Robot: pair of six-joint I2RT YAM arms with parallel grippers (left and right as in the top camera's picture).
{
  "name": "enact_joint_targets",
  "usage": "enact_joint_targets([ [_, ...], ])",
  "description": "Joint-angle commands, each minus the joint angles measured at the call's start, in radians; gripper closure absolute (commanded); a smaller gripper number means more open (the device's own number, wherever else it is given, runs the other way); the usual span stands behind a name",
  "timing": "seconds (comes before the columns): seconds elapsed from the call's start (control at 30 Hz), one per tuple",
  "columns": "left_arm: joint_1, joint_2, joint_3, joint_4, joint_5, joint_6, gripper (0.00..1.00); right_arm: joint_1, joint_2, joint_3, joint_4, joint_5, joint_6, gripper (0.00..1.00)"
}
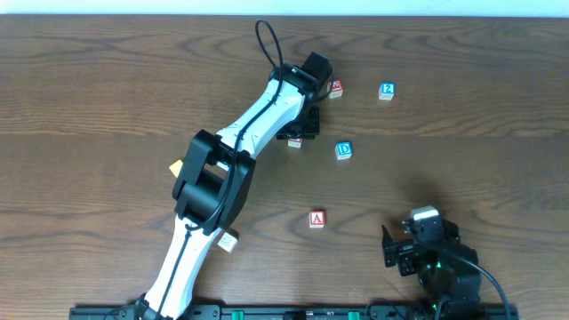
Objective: Spell out Ai2
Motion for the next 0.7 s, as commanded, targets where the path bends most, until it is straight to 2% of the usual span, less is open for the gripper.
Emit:
enact_joint_targets([
  [0.0, 0.002, 0.014, 0.014, -0.003, -0.022, 0.019, 0.6, 0.008, -0.005, -0.007, -0.003, -0.008, -0.011, 0.01],
  [0.33, 0.002, 0.014, 0.014, -0.024, -0.022, 0.006, 0.64, 0.008, -0.005, -0.007, -0.003, -0.008, -0.011, 0.01],
  [0.67, 0.002, 0.014, 0.014, -0.025, -0.023, 0.003, 0.64, 0.008, -0.005, -0.007, -0.003, -0.008, -0.011, 0.01],
])
